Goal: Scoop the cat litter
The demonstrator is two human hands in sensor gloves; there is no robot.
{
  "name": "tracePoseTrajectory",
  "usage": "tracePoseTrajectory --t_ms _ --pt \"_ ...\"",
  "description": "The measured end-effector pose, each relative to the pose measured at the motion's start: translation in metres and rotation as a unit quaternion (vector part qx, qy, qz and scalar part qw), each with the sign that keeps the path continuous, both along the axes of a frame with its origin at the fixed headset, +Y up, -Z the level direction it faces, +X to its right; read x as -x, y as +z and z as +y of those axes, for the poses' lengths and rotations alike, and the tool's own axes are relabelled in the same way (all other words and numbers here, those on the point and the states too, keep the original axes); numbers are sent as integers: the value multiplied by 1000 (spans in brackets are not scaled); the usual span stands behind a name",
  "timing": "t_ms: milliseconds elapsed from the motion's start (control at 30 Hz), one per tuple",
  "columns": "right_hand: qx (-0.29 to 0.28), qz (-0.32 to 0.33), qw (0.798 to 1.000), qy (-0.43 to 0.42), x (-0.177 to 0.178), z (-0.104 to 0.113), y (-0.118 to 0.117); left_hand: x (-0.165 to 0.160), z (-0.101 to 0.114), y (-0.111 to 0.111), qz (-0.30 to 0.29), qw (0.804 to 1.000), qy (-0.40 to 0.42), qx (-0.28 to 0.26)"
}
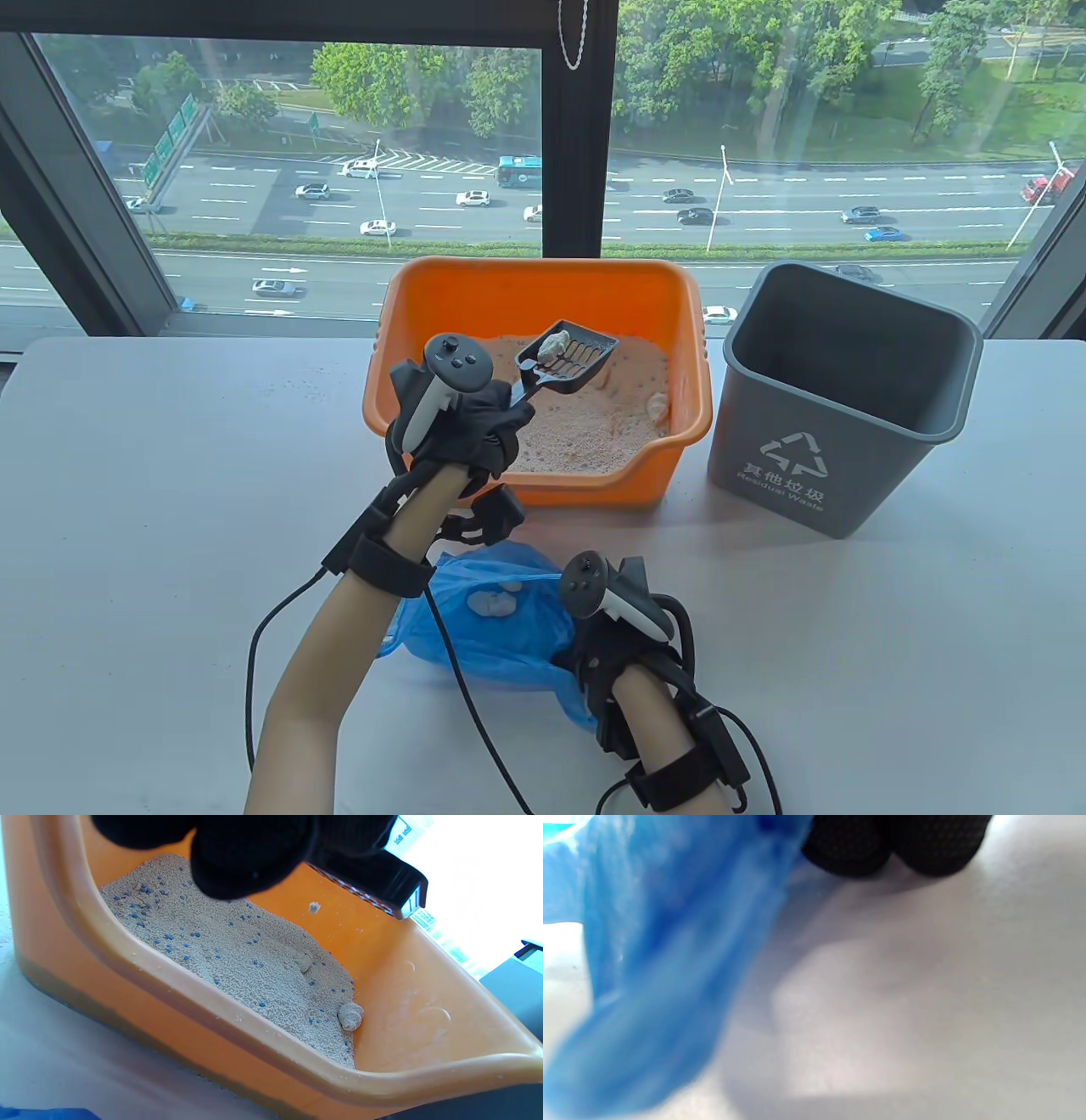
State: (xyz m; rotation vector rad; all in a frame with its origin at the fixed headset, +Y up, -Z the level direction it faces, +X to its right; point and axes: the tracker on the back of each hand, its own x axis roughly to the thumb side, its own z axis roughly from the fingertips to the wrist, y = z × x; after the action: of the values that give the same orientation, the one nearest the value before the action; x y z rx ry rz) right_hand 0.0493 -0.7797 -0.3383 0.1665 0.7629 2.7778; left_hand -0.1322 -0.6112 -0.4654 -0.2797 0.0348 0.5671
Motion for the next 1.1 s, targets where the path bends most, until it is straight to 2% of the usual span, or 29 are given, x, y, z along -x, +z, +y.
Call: tracePoseTrajectory --t_ms 100,333,467,867,1100 --pt "-1 0 1000 1 0 0 0 8 7 16 -16 1000 -14 -9" --pt "-4 0 1000 7 1 0 1 42 23 68 -70 997 18 -8" --pt "-4 0 1000 9 1 1 1 62 26 95 -96 995 26 -11" --pt "-5 -2 1000 9 2 1 2 126 4 186 -141 990 -11 25" --pt "-4 -2 1000 10 2 1 2 128 -5 206 -194 977 -57 66"
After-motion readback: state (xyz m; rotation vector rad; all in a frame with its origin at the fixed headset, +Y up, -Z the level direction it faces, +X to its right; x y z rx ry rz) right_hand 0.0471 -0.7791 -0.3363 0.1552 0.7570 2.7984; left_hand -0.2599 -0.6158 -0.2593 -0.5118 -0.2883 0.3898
